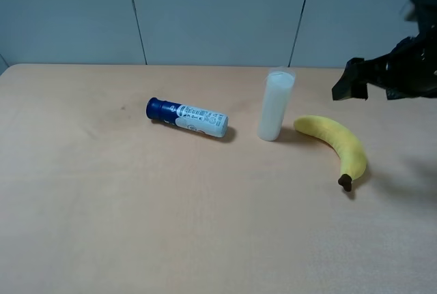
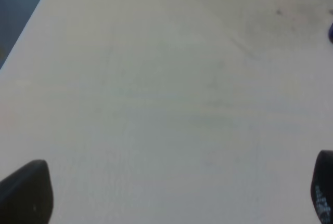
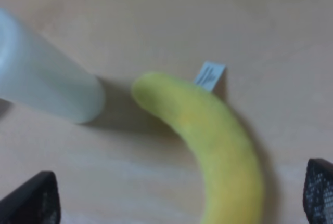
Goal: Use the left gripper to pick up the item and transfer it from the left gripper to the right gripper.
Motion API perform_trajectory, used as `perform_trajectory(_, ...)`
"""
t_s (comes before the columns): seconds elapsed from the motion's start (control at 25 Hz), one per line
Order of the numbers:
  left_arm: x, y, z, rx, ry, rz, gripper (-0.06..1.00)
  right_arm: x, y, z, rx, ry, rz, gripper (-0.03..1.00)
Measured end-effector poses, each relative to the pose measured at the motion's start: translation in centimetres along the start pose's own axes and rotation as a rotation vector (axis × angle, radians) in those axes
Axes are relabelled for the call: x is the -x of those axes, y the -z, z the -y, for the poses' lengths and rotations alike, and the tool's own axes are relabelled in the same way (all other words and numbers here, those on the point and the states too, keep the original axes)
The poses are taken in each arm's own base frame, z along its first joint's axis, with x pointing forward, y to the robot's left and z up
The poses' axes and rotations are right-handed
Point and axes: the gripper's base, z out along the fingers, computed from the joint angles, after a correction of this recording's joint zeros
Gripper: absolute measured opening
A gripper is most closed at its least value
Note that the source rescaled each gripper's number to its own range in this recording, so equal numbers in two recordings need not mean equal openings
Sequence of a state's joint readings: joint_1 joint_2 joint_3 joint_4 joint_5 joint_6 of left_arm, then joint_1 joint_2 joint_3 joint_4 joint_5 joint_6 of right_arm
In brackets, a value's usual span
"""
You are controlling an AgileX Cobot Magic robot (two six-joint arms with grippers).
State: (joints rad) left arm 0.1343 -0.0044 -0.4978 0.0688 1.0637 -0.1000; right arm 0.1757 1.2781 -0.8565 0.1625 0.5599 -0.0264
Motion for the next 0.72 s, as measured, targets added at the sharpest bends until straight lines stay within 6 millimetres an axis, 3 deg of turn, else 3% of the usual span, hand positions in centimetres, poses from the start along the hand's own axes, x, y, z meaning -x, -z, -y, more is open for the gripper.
perform_trajectory(0.16, 0.0, 0.0, 0.0, 0.000, 0.000, 0.000, 1.00, 1.7, 4.1, -0.1, -0.046, 0.068, -0.008, 1.00)
perform_trajectory(0.28, 0.0, 0.0, 0.0, 0.000, 0.000, 0.000, 1.00, 1.7, 7.1, -0.2, -0.068, 0.094, -0.029, 1.00)
perform_trajectory(0.56, 0.0, 0.0, 0.0, 0.000, 0.000, 0.000, 1.00, -1.7, 13.0, -0.3, -0.081, 0.087, -0.115, 1.00)
perform_trajectory(0.72, 0.0, 0.0, 0.0, 0.000, 0.000, 0.000, 1.00, -4.1, 16.2, -0.3, -0.078, 0.087, -0.027, 1.00)
